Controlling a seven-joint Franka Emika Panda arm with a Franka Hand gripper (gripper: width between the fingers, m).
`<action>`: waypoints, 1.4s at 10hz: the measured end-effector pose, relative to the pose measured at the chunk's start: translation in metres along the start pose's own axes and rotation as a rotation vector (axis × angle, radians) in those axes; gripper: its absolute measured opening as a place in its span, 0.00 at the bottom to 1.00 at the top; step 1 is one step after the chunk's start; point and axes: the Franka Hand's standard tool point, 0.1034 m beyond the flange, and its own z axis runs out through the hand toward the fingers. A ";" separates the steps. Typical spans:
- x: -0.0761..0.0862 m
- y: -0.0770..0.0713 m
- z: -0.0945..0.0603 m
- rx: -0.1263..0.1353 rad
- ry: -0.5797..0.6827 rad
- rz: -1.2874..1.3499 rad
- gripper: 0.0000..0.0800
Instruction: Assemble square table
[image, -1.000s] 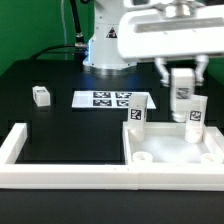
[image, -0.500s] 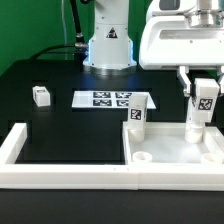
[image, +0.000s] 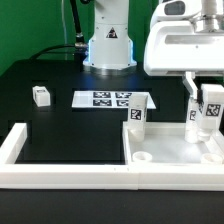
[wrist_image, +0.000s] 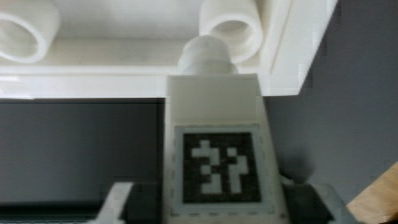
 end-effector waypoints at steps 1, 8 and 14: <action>0.000 0.000 0.005 -0.002 -0.002 -0.003 0.36; -0.007 -0.007 0.022 -0.003 -0.013 -0.017 0.36; -0.017 -0.013 0.032 -0.001 -0.011 -0.030 0.36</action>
Offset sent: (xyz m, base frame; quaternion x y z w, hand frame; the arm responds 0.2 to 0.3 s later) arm 0.0116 0.0101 -0.0147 0.0084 0.0060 0.0237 0.9997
